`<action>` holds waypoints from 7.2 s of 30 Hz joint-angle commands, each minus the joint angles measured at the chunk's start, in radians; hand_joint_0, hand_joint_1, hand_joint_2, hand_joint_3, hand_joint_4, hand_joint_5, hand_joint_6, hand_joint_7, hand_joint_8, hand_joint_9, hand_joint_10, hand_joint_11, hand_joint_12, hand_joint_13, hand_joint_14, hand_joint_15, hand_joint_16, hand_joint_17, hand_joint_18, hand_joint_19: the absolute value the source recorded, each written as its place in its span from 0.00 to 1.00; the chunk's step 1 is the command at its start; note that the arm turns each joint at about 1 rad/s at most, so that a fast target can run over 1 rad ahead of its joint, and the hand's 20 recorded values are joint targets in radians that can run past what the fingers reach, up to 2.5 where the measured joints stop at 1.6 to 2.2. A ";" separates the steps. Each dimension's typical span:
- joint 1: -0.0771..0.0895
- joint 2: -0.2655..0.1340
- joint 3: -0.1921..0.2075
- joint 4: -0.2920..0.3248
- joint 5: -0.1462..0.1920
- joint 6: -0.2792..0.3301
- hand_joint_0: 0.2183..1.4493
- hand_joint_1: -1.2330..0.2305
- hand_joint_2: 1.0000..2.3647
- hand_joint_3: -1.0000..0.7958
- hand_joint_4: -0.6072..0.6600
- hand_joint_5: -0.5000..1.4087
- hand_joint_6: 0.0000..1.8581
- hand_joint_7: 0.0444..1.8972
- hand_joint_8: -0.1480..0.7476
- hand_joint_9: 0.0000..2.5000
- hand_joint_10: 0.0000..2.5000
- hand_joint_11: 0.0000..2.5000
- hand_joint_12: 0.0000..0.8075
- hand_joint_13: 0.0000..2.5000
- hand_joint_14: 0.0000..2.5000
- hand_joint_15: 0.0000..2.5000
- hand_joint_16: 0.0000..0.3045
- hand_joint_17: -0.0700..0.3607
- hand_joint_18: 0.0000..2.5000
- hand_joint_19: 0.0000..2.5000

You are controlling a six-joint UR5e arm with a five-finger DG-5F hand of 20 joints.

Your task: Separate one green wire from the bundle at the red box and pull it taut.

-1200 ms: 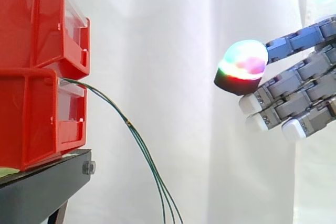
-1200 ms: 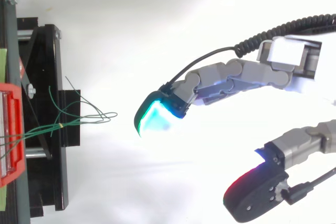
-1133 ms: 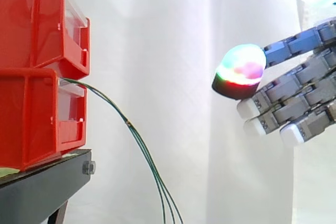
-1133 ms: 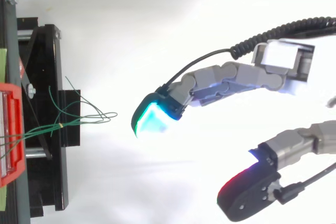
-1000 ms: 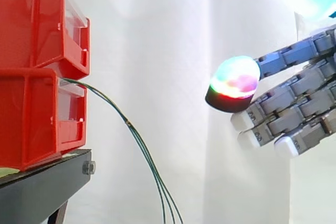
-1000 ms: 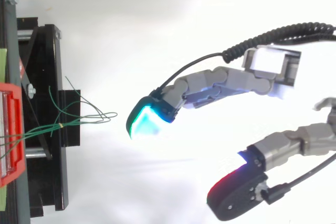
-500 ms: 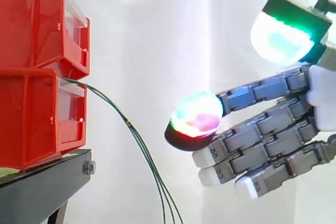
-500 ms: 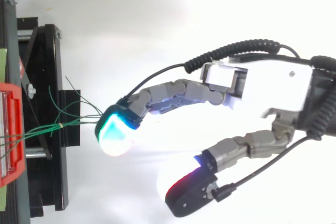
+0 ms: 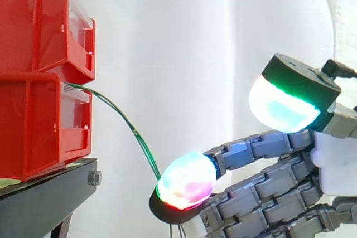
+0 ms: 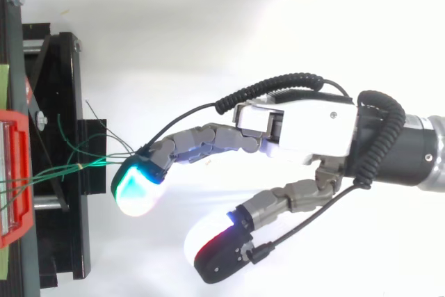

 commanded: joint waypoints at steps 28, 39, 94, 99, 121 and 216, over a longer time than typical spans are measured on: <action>-0.032 0.058 0.091 -0.232 0.071 0.007 0.25 0.45 0.00 0.29 0.67 0.14 0.27 0.32 0.53 0.20 0.00 0.07 0.49 0.18 0.00 0.03 0.23 0.53 0.19 0.08; -0.072 0.029 0.091 -0.173 0.072 -0.014 0.26 0.45 0.00 0.29 0.67 0.15 0.27 0.33 0.53 0.21 0.00 0.07 0.48 0.19 0.00 0.04 0.23 0.53 0.19 0.08; -0.042 -0.184 0.216 -0.021 -0.005 0.045 0.27 0.44 0.00 0.29 0.73 0.17 0.27 0.40 0.53 0.26 0.00 0.11 0.46 0.23 0.00 0.06 0.22 0.51 0.22 0.10; -0.042 -0.184 0.216 -0.026 -0.005 0.047 0.27 0.44 0.00 0.29 0.73 0.18 0.27 0.44 0.52 0.26 0.00 0.11 0.46 0.23 0.00 0.06 0.22 0.51 0.22 0.10; -0.059 -0.138 0.246 -0.087 -0.040 0.052 0.29 0.44 0.01 0.34 0.68 0.19 0.27 0.58 0.52 0.27 0.00 0.13 0.45 0.24 0.00 0.06 0.21 0.49 0.23 0.11; -0.088 -0.149 0.212 0.008 -0.044 0.015 0.29 0.46 0.01 0.34 0.65 0.20 0.28 0.75 0.53 0.29 0.00 0.15 0.46 0.27 0.00 0.08 0.20 0.48 0.27 0.13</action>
